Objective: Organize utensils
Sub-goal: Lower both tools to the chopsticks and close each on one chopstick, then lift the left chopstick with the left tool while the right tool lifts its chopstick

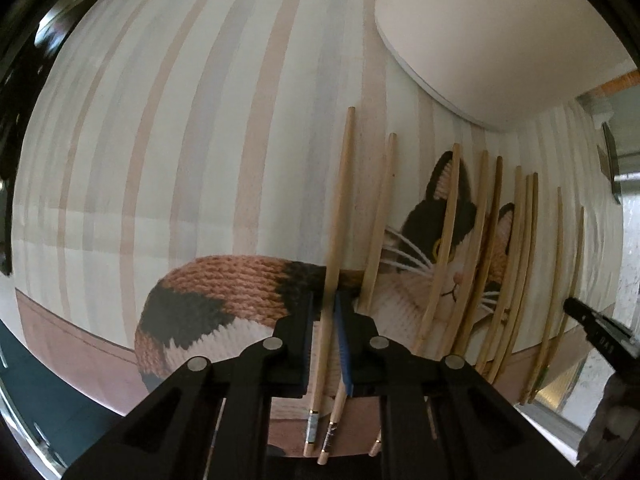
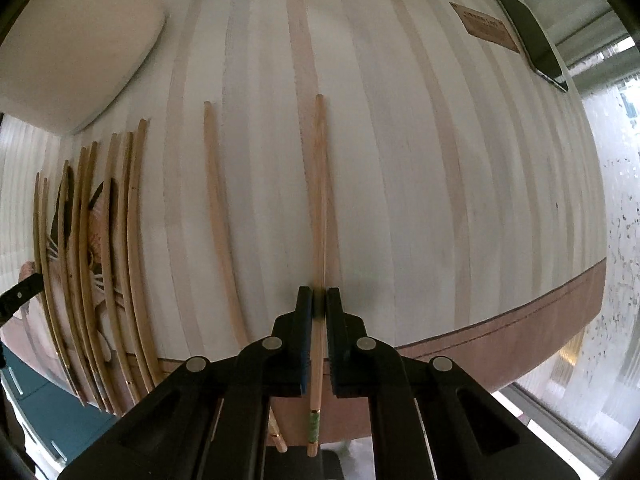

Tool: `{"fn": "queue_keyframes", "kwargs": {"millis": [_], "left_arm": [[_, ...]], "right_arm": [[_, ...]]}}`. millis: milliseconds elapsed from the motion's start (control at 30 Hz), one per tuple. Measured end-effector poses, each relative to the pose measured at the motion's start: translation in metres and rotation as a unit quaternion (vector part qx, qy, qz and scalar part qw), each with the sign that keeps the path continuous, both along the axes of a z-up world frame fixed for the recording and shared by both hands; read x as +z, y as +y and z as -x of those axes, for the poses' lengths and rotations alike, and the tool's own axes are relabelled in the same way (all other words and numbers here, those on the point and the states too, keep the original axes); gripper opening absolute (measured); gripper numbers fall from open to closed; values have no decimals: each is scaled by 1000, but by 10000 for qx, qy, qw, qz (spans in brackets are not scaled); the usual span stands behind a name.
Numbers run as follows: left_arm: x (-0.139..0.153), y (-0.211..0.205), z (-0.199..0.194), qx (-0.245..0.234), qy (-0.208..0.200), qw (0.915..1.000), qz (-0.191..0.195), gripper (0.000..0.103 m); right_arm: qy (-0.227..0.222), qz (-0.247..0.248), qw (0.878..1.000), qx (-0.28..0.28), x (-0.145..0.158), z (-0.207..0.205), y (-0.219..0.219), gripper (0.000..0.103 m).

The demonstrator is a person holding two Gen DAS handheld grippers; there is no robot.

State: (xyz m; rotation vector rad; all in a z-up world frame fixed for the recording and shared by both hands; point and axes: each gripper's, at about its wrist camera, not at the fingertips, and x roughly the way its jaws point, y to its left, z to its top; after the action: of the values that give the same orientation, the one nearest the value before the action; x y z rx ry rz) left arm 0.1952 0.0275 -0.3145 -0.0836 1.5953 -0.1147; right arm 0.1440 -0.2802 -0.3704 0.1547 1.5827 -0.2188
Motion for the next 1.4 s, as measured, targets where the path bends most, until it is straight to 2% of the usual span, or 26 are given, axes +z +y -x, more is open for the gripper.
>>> {"fn": "queue_keyframes", "kwargs": {"millis": [100, 233, 433, 533, 767, 867, 933, 1033, 1133, 1233, 1400], "left_arm": [[4, -3, -5, -198, -78, 9995, -237, 5], [8, -15, -10, -239, -175, 9983, -508, 4], [20, 24, -28, -144, -64, 9990, -413, 7], [20, 16, -25, -269, -90, 9980, -564, 7], [32, 14, -33, -307, -90, 9977, -597, 7], [37, -1, -23, -336, -130, 9973, -643, 7], [25, -15, -26, -368, -159, 9968, -698, 6], [7, -40, -14, -387, -226, 9961, -756, 5], [9, -44, -10, -345, -353, 9946, -915, 4], [22, -41, -7, -272, -575, 9926, -1038, 4], [60, -35, -5, -99, -1064, 9877, -1146, 4]], "right_arm": [[43, 100, 9999, 28, 0, 8, -7, 8], [10, 295, 9995, 126, -4, -7, 14, 7], [137, 115, 9998, 31, -6, -11, 8, 7], [227, 36, 9997, -62, -8, -13, 2, 8], [383, 173, 9991, 83, -9, -37, -7, 8], [386, 268, 9988, 128, -8, -50, 8, 8], [375, 335, 9986, 177, -10, -51, 19, 9], [312, 475, 9980, 265, -11, -47, 35, 9], [197, 521, 9982, 209, -9, -45, 39, 7], [33, 424, 9991, 11, -4, -38, 39, 7], [-437, 363, 9983, -142, 26, -34, 42, 7]]}}
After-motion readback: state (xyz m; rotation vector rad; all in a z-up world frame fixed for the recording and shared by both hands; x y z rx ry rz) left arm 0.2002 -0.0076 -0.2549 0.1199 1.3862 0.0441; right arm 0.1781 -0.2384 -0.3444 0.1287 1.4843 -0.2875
